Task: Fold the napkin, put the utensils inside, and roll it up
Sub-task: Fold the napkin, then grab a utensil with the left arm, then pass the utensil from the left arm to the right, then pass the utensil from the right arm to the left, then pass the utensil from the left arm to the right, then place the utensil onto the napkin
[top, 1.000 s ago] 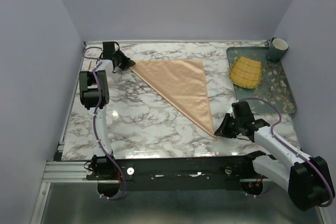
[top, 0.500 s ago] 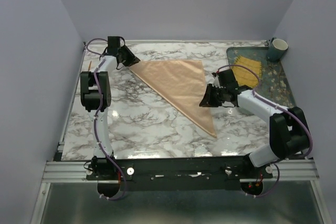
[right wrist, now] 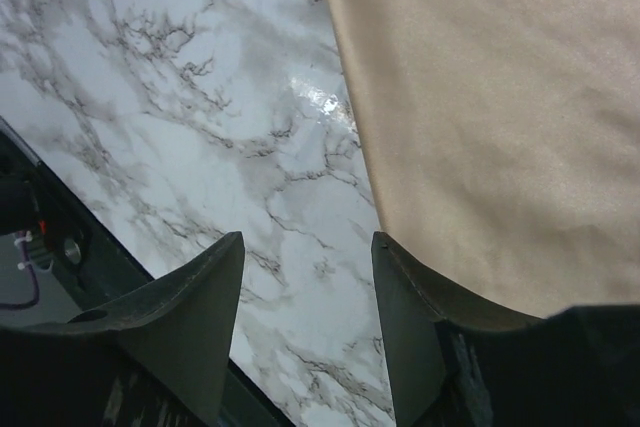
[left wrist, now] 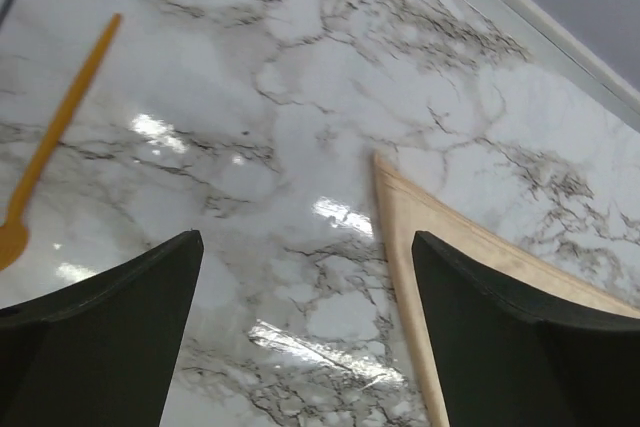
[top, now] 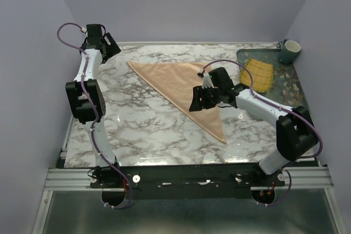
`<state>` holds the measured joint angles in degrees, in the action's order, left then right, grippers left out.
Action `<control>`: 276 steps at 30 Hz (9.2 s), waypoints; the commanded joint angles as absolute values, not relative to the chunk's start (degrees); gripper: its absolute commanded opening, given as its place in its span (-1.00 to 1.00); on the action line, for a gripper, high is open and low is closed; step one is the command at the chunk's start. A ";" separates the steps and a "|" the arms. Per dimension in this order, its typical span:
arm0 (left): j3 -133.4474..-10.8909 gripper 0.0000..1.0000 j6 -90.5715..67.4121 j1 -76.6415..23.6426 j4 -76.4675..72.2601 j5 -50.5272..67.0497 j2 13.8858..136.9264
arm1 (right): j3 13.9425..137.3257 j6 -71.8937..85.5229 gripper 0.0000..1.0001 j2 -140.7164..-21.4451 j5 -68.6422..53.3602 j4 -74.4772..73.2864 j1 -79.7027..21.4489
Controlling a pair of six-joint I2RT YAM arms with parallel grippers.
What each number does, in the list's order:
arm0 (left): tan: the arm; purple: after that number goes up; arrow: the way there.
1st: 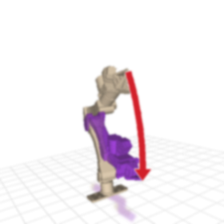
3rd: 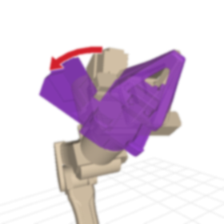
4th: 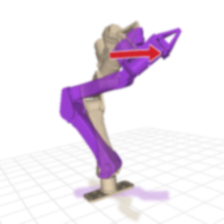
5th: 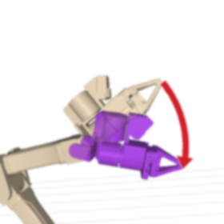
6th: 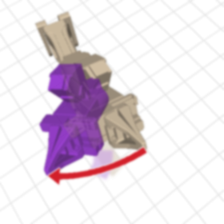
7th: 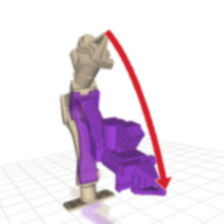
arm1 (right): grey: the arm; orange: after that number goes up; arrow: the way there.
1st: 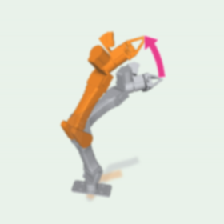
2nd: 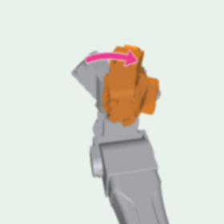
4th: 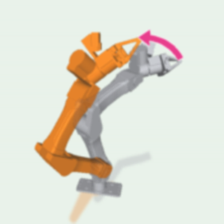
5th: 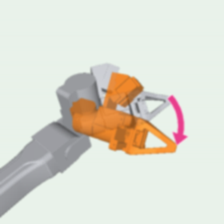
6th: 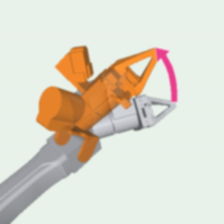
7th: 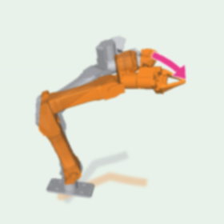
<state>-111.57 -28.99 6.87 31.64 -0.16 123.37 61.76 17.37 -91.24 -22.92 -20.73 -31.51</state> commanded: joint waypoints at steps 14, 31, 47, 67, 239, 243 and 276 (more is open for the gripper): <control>-105.04 0.15 -26.01 14.50 31.13 -9.33 125.16 | 57.39 16.00 0.25 -87.54 -32.34 -16.79 -31.29; -107.05 0.34 -21.98 17.57 29.71 -9.41 128.58 | 55.46 16.44 0.25 -88.24 -32.34 -15.56 -31.38; -105.65 0.21 -21.18 20.83 31.55 -5.62 131.31 | 55.72 16.00 0.25 -88.42 -33.22 -15.64 -31.29; -88.61 -1.00 -17.31 5.91 34.28 -2.20 110.41 | 61.61 3.53 0.40 -84.37 -22.94 -13.63 -31.29; -53.26 0.68 -42.10 -1.41 5.10 9.14 79.89 | 117.16 -9.85 -0.99 -136.49 -11.60 -39.55 -39.99; -52.65 0.68 -42.63 -1.41 4.66 9.67 79.81 | 117.33 -9.58 -0.98 -137.28 -11.60 -39.29 -39.99; -51.15 0.67 -42.19 -1.41 3.52 11.43 78.93 | 120.67 -5.45 -0.63 -140.71 -10.73 -40.96 -40.69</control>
<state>-51.92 -42.81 -1.26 4.82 10.13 80.44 118.91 -6.90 -138.76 -12.64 -39.18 -40.14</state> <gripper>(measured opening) 0.838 0.183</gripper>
